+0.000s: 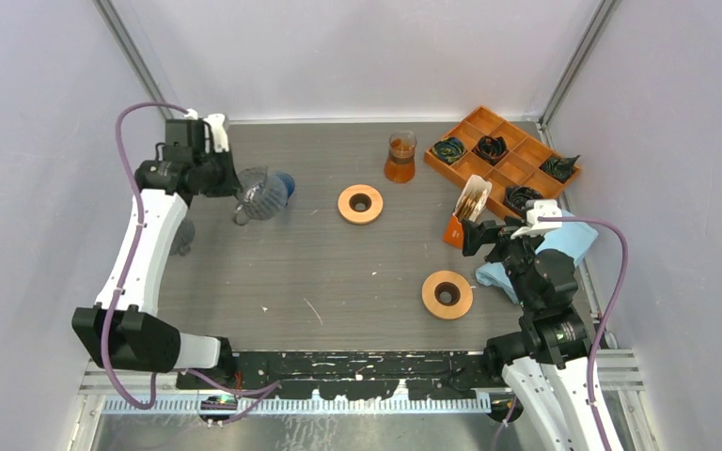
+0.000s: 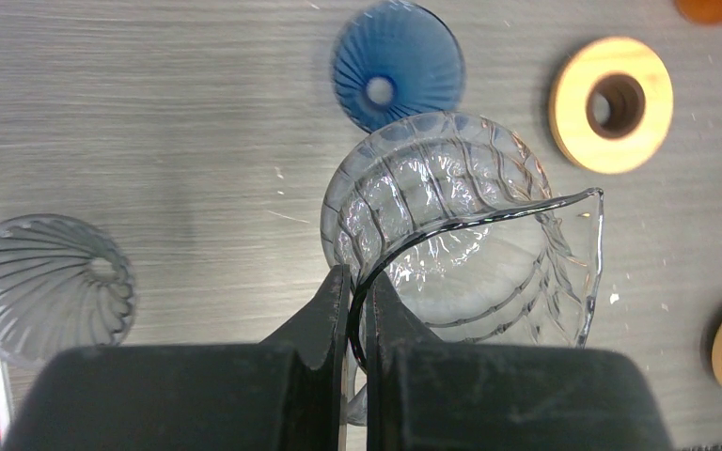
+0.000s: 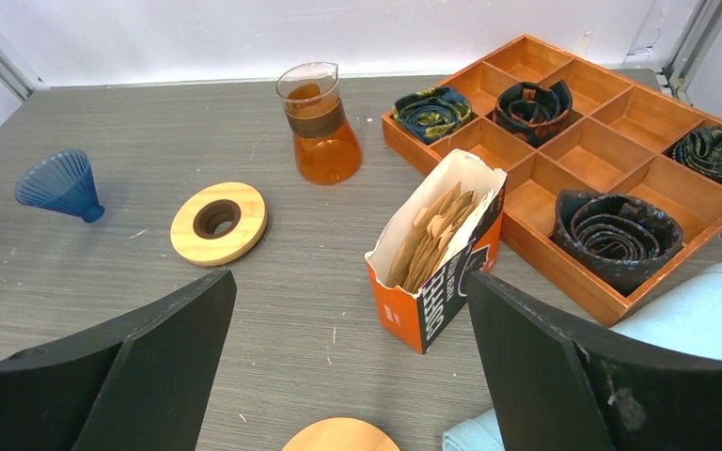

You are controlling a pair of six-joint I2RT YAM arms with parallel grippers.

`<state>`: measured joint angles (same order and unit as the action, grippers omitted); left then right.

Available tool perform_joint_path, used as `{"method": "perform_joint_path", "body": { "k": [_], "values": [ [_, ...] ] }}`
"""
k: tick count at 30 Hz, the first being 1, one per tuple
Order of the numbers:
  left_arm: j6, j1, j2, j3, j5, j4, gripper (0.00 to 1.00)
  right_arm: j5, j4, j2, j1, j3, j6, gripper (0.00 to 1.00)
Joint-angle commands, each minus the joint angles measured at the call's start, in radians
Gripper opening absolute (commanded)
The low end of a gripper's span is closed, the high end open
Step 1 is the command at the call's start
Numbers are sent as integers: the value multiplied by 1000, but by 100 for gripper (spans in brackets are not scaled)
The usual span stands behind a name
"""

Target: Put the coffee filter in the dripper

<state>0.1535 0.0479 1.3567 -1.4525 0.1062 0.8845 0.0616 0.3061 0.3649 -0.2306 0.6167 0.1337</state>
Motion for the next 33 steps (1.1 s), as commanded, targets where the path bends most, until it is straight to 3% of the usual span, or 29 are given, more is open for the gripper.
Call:
{"method": "perform_joint_path", "body": {
  "k": [1, 8, 12, 19, 24, 33],
  "values": [
    [7, 101, -64, 47, 9, -17, 0, -6, -62, 10, -7, 7, 3, 100],
    [48, 326, -79, 159, 1, -101, 0, -10, -62, 34, -6, 10, 0, 100],
    [38, 476, -71, 210, -69, -145, 0, -7, -61, 40, -5, 10, 0, 100],
    [10, 646, 1, 249, -108, -245, 0, 16, -53, 42, -6, 12, -4, 100],
    [-21, 720, 72, 271, -118, -327, 0, 18, -51, 50, -6, 14, -6, 100],
    [-50, 747, 203, 265, -49, -399, 0, 3, -45, 67, -6, 19, -7, 100]
  ]
}}
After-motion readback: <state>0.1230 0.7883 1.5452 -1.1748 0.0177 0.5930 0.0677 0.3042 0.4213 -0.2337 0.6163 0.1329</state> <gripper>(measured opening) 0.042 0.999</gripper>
